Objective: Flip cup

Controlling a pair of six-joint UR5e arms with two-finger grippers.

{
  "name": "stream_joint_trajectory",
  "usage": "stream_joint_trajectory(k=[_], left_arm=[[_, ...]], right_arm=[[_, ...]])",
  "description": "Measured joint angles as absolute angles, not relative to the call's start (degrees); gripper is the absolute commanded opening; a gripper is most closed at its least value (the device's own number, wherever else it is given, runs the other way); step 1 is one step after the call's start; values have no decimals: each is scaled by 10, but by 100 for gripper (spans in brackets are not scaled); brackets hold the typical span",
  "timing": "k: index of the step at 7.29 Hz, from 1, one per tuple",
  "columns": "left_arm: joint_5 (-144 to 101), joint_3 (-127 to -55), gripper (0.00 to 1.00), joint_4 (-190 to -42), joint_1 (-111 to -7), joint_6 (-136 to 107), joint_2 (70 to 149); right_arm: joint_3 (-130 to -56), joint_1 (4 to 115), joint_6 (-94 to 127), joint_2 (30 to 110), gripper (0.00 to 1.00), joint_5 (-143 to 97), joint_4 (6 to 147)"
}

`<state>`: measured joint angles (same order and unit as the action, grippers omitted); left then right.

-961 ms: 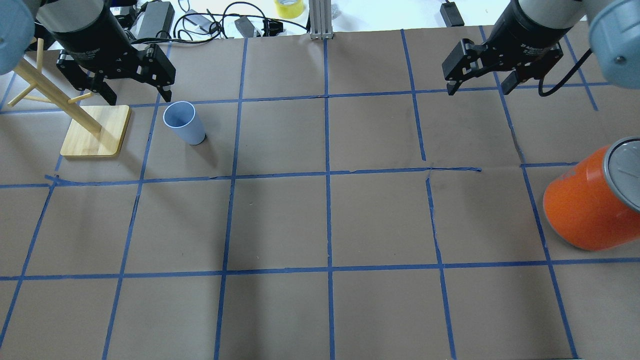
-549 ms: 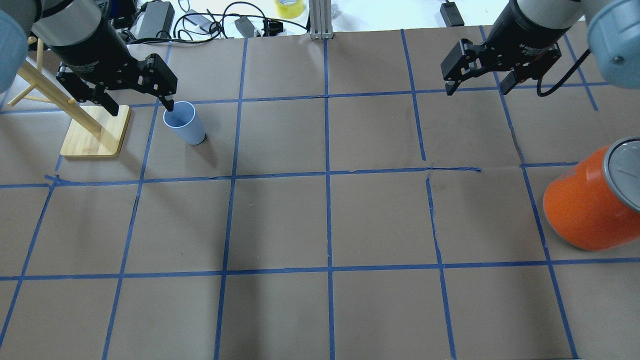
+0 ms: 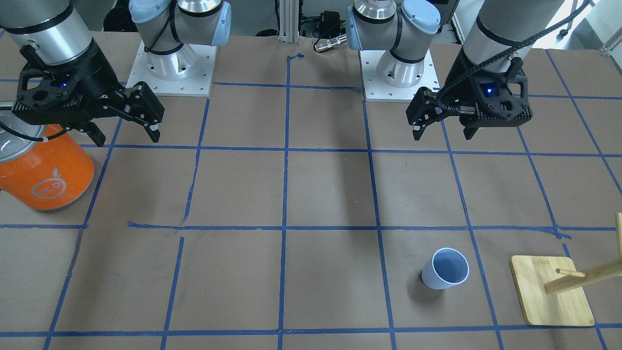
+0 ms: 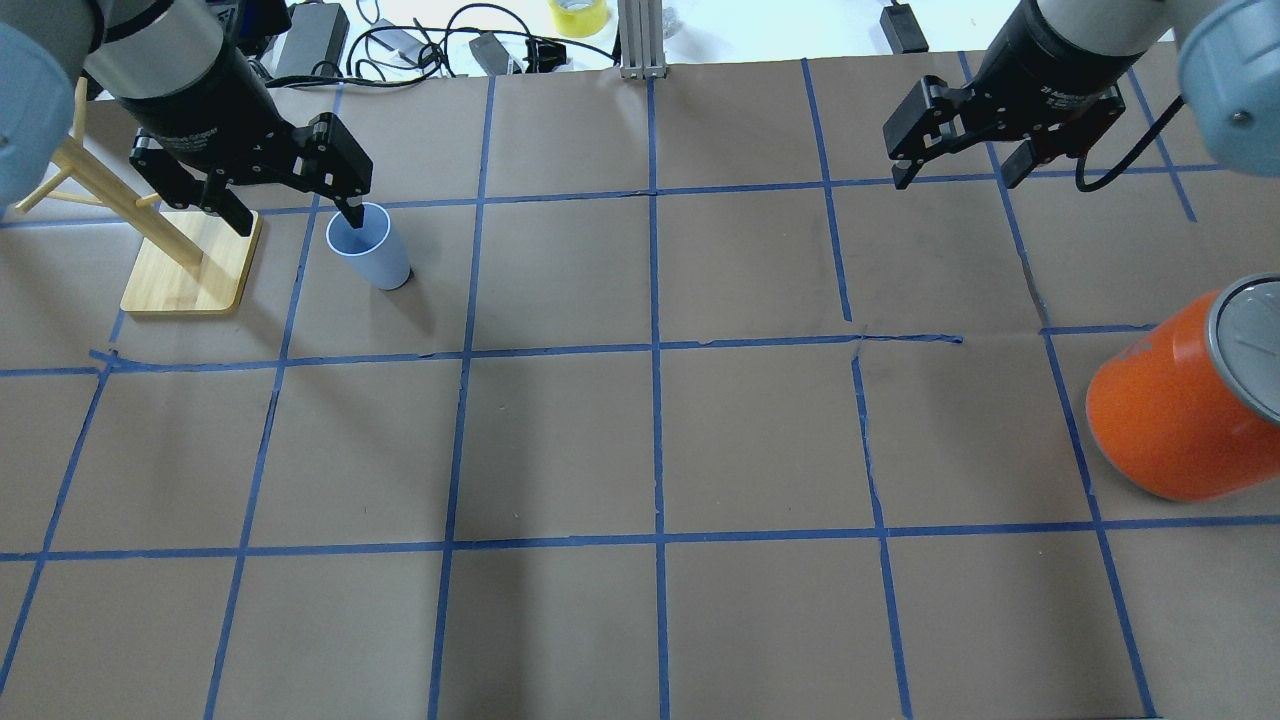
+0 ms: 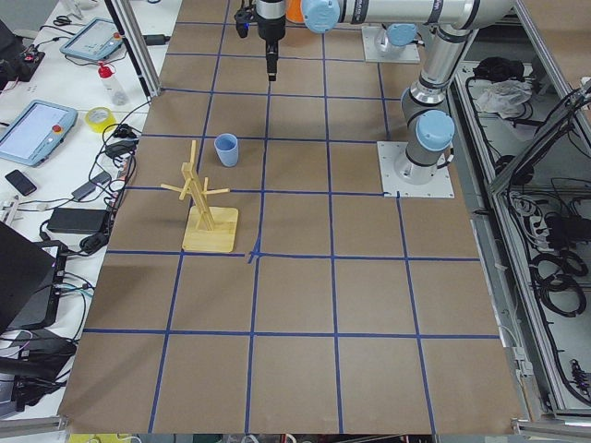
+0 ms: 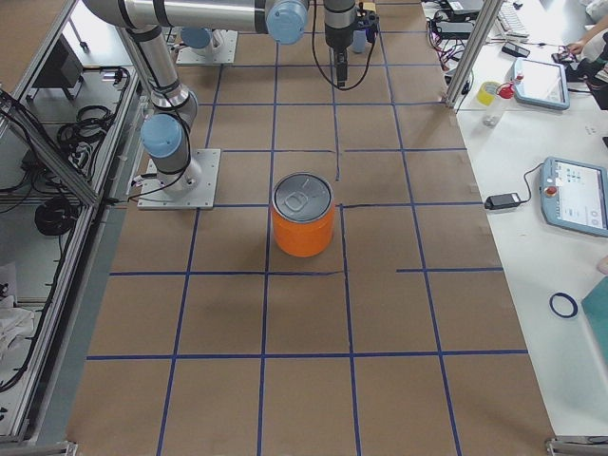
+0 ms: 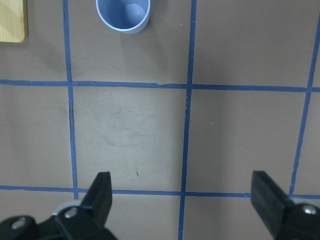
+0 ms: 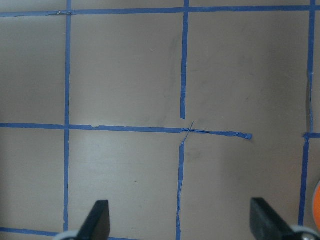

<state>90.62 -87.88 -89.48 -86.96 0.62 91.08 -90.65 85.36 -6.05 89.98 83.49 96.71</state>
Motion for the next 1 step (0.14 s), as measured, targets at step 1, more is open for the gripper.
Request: stream_joint_trajectory(k=[1], left_arm=[[906,-879,100,-895,-871,6,910]], right_arm=[[-905,856,-58,902,100,850,965]])
